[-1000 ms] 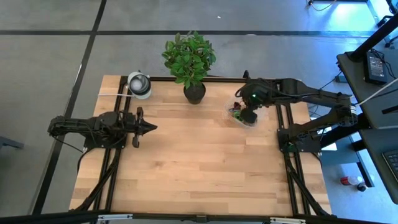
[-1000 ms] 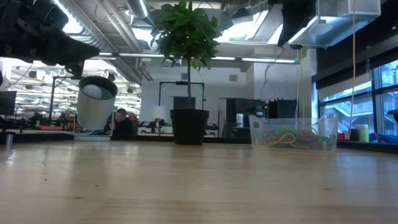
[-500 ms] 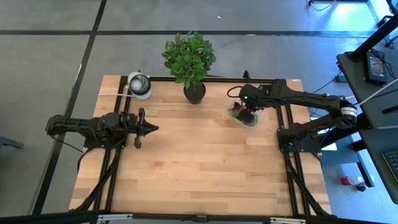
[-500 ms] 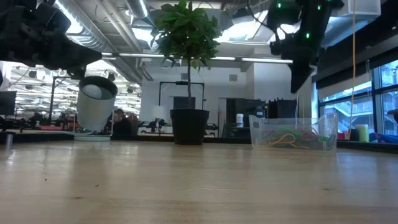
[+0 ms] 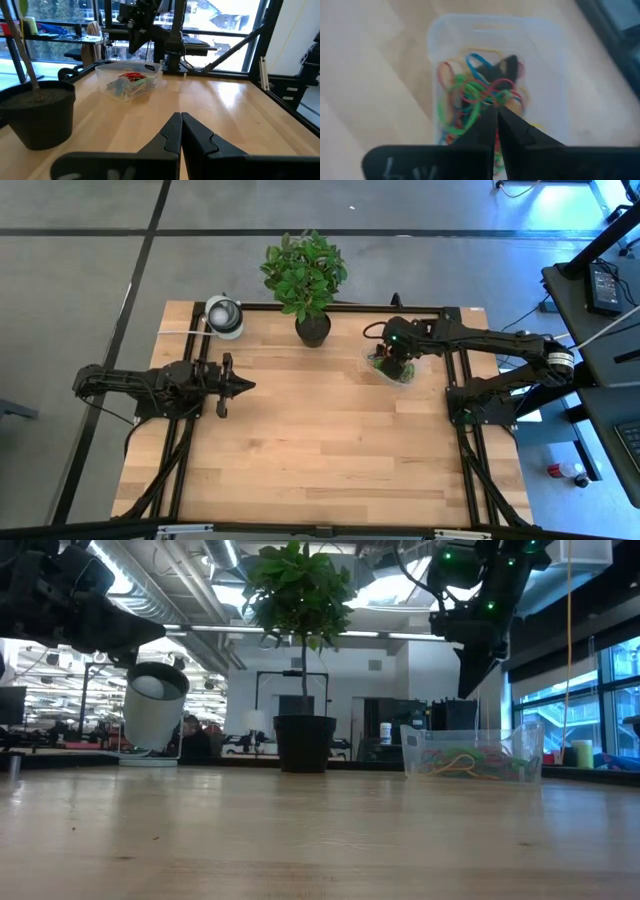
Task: Pick and place rubber bands into bin
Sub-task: Return to Home Position
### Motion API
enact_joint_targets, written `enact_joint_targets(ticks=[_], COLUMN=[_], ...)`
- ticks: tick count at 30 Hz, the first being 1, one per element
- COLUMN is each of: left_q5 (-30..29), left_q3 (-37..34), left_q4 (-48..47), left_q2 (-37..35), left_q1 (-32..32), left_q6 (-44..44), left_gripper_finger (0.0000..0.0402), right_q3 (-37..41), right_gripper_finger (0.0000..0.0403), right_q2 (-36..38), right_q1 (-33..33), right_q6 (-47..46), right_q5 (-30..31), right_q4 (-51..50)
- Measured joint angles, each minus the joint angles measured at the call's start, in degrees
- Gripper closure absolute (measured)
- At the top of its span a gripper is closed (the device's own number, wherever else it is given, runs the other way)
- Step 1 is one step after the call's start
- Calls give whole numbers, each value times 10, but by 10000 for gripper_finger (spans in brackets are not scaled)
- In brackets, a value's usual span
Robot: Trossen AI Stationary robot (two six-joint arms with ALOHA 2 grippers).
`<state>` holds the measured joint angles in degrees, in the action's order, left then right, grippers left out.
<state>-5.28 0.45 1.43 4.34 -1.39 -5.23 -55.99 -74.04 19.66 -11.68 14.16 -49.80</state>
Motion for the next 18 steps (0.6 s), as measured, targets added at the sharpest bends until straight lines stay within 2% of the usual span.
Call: enact_joint_targets(ticks=[4, 14, 18], left_q5=[0, 0, 0], left_q3=[0, 0, 0], left_q4=[0, 0, 0], left_q2=[0, 0, 0], left_q1=[0, 0, 0], left_q6=[0, 0, 0], left_gripper_finger=[400, 400, 400], right_q3=[0, 2, 37], right_gripper_finger=[392, 400, 401], right_q2=[7, 63, 79], right_q1=[-11, -140, -174], right_q6=[-24, -17, -2], right_q5=[-36, -18, -35], right_q4=[24, 113, 158])
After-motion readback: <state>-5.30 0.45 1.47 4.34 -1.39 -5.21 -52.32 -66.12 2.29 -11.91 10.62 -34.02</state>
